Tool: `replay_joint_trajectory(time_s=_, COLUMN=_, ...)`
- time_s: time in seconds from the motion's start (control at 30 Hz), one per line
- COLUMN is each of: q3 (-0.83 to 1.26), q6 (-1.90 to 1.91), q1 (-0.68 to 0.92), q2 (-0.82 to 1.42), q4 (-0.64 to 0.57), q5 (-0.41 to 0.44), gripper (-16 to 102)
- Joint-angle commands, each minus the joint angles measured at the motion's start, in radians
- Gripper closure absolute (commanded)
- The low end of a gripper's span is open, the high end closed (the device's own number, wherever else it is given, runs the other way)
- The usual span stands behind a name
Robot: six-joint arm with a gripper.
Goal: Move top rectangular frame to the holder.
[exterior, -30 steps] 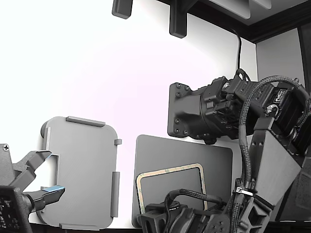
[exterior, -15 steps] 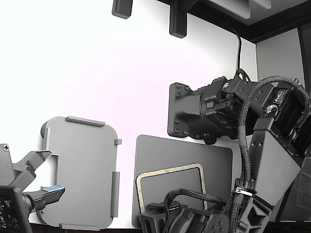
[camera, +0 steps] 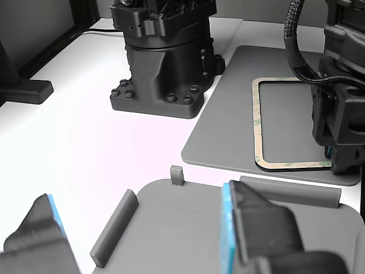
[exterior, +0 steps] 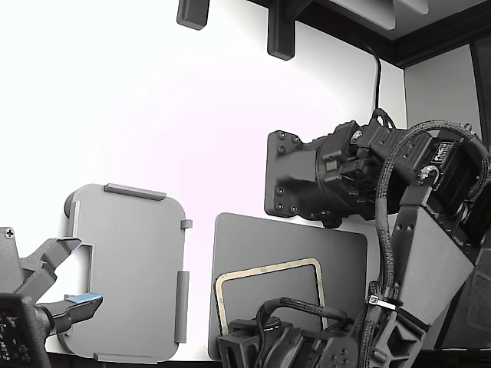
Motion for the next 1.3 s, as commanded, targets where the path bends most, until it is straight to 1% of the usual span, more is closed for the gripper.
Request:
replay_joint_trajectory(time_s=0.0, q3=-0.015, q6=0.005, q1=-0.018, q2=0.017, q4=-0.005, q5=0.003, gripper=37)
replay_joint_trajectory(time_s=0.13, q3=-0.003, q6=0.02, q1=-0.018, q2=0.018, q4=-0.012, q5=0.005, gripper=48)
replay_joint_trajectory(time_s=0.2, q3=0.0, q6=0.031, q1=-0.018, q2=0.02, q4=-0.017, q5=0.012, gripper=56)
replay_joint_trajectory(time_s=0.27, q3=0.005, q6=0.046, q1=-0.018, q2=0.02, q4=-0.025, q5=0.028, gripper=69)
replay_joint_trajectory(time_s=0.37, q3=0.008, q6=0.072, q1=-0.02, q2=0.02, q4=-0.035, q5=0.051, gripper=93)
replay_joint_trajectory(time_s=0.4, q3=0.005, q6=0.077, q1=-0.02, q2=0.02, q4=-0.037, q5=0.055, gripper=97)
replay_joint_trajectory(time_s=0.6, q3=-0.064, q6=0.107, q1=-0.021, q2=0.014, q4=0.02, q5=0.06, gripper=97)
replay_joint_trajectory(time_s=0.77, q3=-0.215, q6=0.206, q1=-0.041, q2=0.0, q4=0.161, q5=0.072, gripper=97)
replay_joint_trajectory(time_s=0.8, q3=-0.23, q6=0.229, q1=-0.046, q2=0.009, q4=0.172, q5=0.078, gripper=97)
replay_joint_trajectory(time_s=1.0, q3=-0.221, q6=0.468, q1=-0.077, q2=0.135, q4=0.173, q5=0.14, gripper=97)
replay_joint_trajectory(time_s=1.27, q3=-0.166, q6=0.982, q1=-0.155, q2=0.31, q4=0.173, q5=0.273, gripper=97)
